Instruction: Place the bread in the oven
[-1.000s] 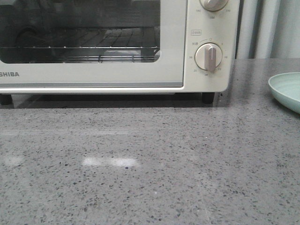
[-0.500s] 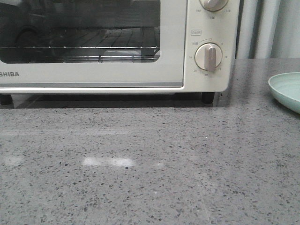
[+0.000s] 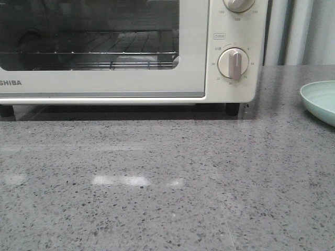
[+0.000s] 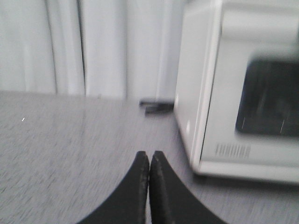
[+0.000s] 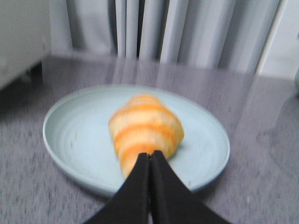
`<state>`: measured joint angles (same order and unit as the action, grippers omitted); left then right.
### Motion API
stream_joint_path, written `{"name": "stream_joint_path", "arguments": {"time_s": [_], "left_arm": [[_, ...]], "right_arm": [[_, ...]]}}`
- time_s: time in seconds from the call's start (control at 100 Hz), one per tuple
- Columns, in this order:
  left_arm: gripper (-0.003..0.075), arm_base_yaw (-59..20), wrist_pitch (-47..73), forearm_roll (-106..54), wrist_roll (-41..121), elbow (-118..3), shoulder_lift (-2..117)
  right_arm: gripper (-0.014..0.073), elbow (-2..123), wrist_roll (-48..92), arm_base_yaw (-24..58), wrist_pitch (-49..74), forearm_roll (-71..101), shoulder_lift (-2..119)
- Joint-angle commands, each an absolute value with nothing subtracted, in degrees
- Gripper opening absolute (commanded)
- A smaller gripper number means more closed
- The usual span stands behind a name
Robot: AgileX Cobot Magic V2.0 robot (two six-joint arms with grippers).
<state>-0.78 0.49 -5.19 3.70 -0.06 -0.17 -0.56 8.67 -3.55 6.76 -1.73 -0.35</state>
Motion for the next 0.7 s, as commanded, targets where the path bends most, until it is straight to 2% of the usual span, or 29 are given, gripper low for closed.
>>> {"name": "stream_joint_path", "arguments": {"time_s": [0.0, 0.19, 0.39, 0.46, 0.56, 0.69], "left_arm": [[-0.0021, -0.8, -10.6, -13.5, 3.4, 1.3, -1.9], [-0.0021, -0.8, -16.8, -13.8, 3.4, 1.3, -1.9], [-0.0021, -0.8, -17.3, -14.1, 3.1, 1.3, -1.9], [-0.0021, -0.8, -17.5, -14.1, 3.0, 1.3, -1.9], [-0.0021, -0.8, -19.0, -14.1, 2.6, 1.2, -1.9], [-0.0021, -0.8, -19.3, -14.1, 1.7, -0.5, -1.9]], "right_arm": [[-0.0069, -1.2, 9.0, -3.8, -1.7, -1.4, -1.7], [-0.0069, -1.2, 9.0, -3.8, -8.2, -1.4, -1.7], [-0.0069, -1.2, 8.8, -3.8, -26.0, -1.3, -1.7], [-0.0069, -1.2, 4.1, -3.8, -32.9, -1.3, -1.7], [-0.0069, -1.2, -14.3, -3.8, -40.2, -1.3, -1.7], [-0.0069, -1.2, -14.5, -3.8, -35.8, -1.0, -1.7]]}}
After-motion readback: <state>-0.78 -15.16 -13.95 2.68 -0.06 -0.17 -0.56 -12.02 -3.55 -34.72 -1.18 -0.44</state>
